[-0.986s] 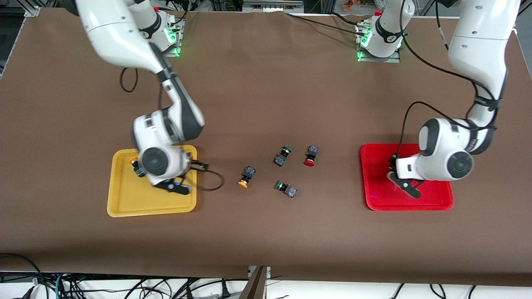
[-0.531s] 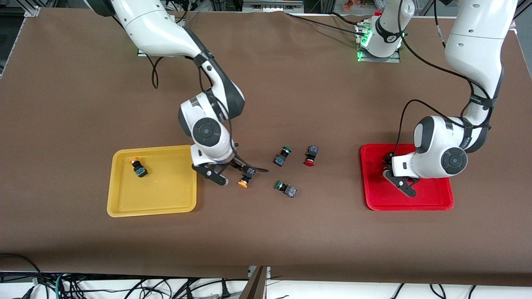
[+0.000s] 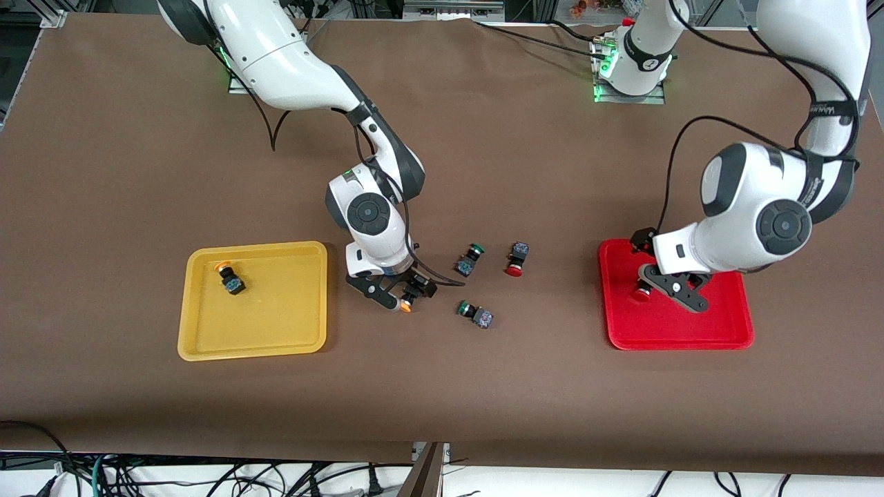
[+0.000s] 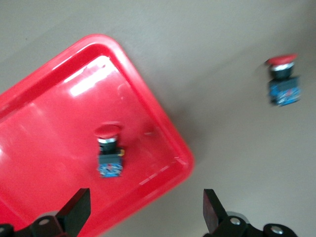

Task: Place red and yellow buttons in trays

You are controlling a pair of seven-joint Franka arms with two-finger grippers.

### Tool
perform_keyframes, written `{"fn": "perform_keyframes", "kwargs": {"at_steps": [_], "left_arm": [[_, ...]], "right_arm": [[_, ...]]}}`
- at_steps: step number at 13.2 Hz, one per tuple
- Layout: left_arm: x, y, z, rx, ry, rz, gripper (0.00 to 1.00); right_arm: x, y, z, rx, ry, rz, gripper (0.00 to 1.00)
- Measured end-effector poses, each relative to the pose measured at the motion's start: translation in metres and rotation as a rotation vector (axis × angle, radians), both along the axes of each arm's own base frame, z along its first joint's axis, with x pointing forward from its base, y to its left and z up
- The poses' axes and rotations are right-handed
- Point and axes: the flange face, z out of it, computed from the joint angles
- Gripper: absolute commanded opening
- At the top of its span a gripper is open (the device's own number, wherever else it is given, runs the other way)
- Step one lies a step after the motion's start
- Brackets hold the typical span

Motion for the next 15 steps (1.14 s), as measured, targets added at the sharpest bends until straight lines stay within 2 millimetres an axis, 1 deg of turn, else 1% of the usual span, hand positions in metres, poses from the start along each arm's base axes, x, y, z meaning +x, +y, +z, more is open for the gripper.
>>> {"fn": "perform_keyframes", "kwargs": {"at_steps": [1,2,4,6,7,8,9,10,11,12,13,14,15], "left_arm": [[-0.004,-0.019,-0.001,0.001,0.007,0.039,1.00],[-0.009,-0.045,-0.012,0.000,0.009,0.086,1.00],[-0.014,-0.091,-0.047,-0.017,-0.013,0.138,1.00],[-0.022,-0.136,-0.083,-0.030,-0.028,0.209,1.00],[-0.028,-0.155,-0.098,-0.033,-0.026,0.243,1.00],[-0.034,-0.171,-0.111,-0.034,-0.023,0.265,1.00],[-0.041,-0.187,-0.123,-0.036,-0.022,0.284,1.00],[-0.047,-0.199,-0.133,-0.035,-0.020,0.298,1.00],[-0.053,-0.209,-0.141,-0.023,-0.020,0.302,1.00],[-0.057,-0.215,-0.147,0.002,-0.030,0.304,1.00],[-0.059,-0.219,-0.149,0.026,-0.044,0.307,1.00],[-0.063,-0.224,-0.151,0.049,-0.060,0.297,1.00],[-0.067,-0.228,-0.154,0.070,-0.075,0.275,0.88]], "right_arm": [[0.000,0.000,-0.003,-0.004,-0.002,0.003,0.13],[0.000,-0.001,-0.007,-0.009,-0.003,0.006,0.00],[0.000,-0.001,-0.007,-0.012,-0.006,0.009,0.00],[0.004,-0.005,-0.003,-0.023,-0.006,0.022,0.00],[0.008,-0.012,0.003,-0.046,0.012,0.050,0.00],[0.014,-0.023,0.013,-0.071,0.036,0.091,0.00],[0.024,-0.040,0.028,-0.093,0.066,0.138,0.00],[0.034,-0.063,0.044,-0.111,0.095,0.194,0.00],[0.044,-0.089,0.057,-0.122,0.121,0.261,0.00],[0.052,-0.114,0.064,-0.130,0.146,0.328,0.00],[0.058,-0.138,0.067,-0.136,0.181,0.391,0.00],[0.062,-0.159,0.064,-0.139,0.220,0.447,0.00],[0.064,-0.179,0.058,-0.139,0.262,0.497,0.00]]}}
